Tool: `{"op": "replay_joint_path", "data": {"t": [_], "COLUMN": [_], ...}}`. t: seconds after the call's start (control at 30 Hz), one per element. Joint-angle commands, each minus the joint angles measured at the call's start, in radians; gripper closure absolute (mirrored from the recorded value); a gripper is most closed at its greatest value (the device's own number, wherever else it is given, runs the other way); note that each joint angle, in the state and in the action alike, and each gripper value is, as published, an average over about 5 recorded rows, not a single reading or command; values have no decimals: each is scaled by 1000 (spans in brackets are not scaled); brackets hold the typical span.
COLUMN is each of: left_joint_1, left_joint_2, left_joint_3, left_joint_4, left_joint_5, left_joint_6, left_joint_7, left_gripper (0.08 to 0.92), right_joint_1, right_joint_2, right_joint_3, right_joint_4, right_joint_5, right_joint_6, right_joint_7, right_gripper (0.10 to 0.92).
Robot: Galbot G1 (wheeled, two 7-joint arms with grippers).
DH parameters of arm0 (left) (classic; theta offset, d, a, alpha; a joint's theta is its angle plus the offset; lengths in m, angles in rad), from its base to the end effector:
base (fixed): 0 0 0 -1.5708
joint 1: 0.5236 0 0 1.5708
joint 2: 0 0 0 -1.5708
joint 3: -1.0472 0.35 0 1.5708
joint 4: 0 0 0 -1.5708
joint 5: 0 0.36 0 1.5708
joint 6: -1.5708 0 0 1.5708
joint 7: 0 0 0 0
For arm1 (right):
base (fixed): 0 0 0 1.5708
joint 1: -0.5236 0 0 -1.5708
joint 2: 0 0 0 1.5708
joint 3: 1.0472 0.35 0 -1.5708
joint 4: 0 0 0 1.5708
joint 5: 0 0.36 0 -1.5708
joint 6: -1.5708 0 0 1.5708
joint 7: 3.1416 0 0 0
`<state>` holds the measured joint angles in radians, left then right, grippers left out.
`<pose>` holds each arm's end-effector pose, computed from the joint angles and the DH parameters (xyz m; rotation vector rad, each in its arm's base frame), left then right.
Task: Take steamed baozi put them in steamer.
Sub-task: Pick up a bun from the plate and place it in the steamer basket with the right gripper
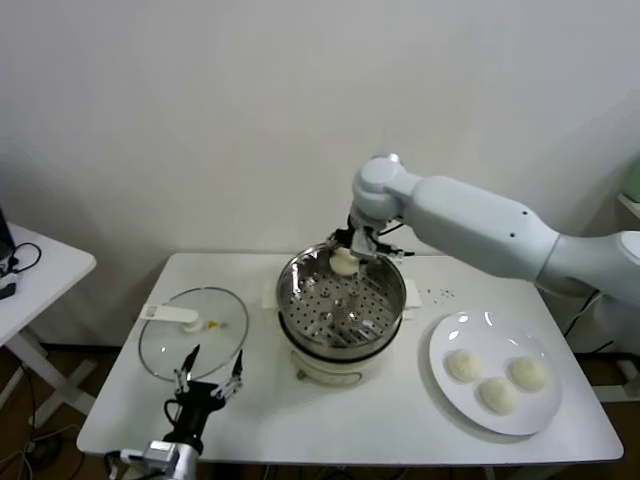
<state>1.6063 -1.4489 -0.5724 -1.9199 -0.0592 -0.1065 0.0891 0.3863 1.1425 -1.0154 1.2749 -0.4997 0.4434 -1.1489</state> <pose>0.1681 0.0440 -0.3684 -0.1464 -3.0329 -0.1022 0.5531 0.1241 -0.0654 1.7805 -0.3813 2.5218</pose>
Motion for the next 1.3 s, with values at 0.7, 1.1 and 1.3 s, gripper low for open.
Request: {"op": "replay_joint_path", "data": {"t": [0.7,1.1,1.3], "left_joint_1": [20,24,19], "left_joint_2": [-7,-12,-20], "left_joint_3": [9,10,16], "left_joint_4": [12,5,4], "left_joint_5": [15,28,30], "left_joint_6": [-17,-17,-15], "left_joint_7": [-7,-8,-15], "left_gripper": [177,177,177], "right_joint_1": [-145,-124,-69], "right_joint_2": [108,87,38], "right_joint_3": [77,73,65], "right_joint_4": [-111,-92,-26], "right_joint_5": [-272,-277,-205], "right_joint_6": [107,134,136], "right_joint_7": [14,34,9], "right_gripper": [323,207,203]}}
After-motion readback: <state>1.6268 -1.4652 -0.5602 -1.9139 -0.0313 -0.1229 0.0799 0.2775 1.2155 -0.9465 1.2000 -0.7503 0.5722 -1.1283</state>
